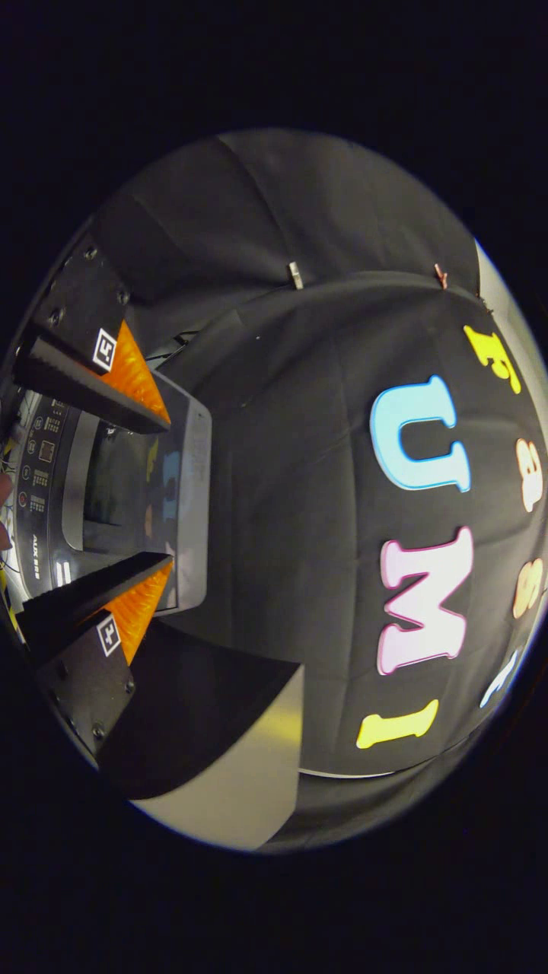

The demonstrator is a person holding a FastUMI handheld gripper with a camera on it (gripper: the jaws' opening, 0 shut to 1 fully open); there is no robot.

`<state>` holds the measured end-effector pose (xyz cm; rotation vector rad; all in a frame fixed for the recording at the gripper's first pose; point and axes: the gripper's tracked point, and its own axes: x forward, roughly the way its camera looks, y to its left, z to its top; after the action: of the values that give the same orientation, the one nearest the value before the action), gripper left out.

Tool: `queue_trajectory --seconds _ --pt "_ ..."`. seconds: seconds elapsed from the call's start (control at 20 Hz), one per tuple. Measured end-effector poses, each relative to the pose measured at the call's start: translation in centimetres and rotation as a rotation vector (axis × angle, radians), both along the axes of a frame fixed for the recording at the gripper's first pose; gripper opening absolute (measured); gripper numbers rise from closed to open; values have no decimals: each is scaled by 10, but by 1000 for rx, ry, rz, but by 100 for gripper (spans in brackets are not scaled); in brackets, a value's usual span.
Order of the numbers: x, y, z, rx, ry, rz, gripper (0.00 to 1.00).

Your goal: Put the clothes into the washing machine and then close the washing machine lid.

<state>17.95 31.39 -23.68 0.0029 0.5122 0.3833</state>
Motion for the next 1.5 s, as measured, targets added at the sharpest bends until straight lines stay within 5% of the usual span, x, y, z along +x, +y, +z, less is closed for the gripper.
queue_trajectory --seconds 0.35,0.7,1.5 --pt "-32 -48 69 62 -164 -16 99" --pt "-69 -110 137 -11 -357 -36 99" --pt "-199 -189 219 -31 -522 -171 100"
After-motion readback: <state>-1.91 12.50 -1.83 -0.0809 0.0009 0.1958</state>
